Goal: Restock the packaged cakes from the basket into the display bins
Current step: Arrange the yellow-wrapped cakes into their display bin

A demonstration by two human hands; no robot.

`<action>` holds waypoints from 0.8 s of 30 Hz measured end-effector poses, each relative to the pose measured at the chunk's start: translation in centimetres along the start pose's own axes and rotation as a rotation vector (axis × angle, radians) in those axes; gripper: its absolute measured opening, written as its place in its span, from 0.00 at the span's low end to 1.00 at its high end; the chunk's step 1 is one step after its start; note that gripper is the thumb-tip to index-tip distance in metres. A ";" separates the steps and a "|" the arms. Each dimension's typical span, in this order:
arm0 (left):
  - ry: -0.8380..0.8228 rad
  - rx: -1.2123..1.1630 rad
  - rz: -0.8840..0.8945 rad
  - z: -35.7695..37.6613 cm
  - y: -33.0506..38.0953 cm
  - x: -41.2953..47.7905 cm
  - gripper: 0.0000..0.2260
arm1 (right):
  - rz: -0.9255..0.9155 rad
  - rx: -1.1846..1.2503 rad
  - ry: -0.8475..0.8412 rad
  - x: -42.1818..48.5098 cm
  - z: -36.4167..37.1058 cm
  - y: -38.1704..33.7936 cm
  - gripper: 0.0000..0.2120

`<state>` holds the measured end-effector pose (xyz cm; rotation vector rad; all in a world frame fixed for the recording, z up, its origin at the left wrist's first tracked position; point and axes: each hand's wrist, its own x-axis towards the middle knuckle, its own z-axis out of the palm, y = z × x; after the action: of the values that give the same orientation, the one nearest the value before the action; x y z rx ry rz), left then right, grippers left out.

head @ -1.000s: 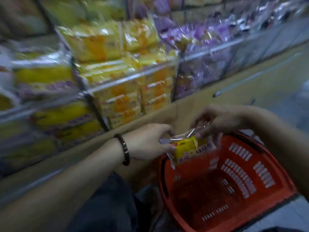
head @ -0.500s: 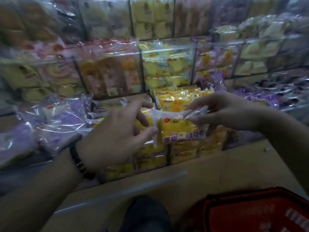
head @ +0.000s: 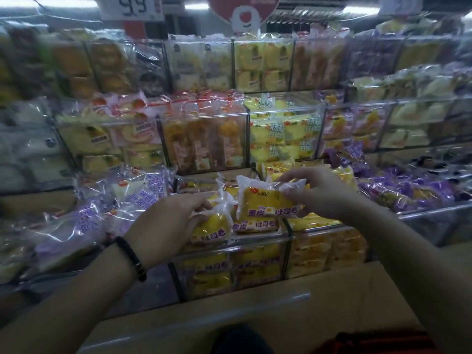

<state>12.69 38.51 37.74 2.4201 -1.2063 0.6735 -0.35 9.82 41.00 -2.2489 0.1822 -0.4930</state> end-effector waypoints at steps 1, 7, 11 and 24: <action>-0.007 -0.018 -0.018 0.1 -0.3 0.2 0.07 | 0.008 -0.006 -0.005 0.2 0.2 0.0 0.07; 0.013 -0.103 -0.050 0.4 -1.9 0.4 0.08 | -0.023 -0.078 -0.046 0.8 2.2 -1.3 0.08; -0.022 -0.102 -0.013 0.2 -2.1 0.3 0.07 | -0.041 -0.224 -0.067 0.8 3.6 -1.9 0.06; -0.041 0.101 -0.012 2.6 -0.4 -2.0 0.14 | -0.229 -0.515 -0.056 -2.5 7.0 -3.4 0.23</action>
<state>12.67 38.71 34.45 2.5335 -1.1997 0.7009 0.09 17.62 38.65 -2.8035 0.0212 -0.5490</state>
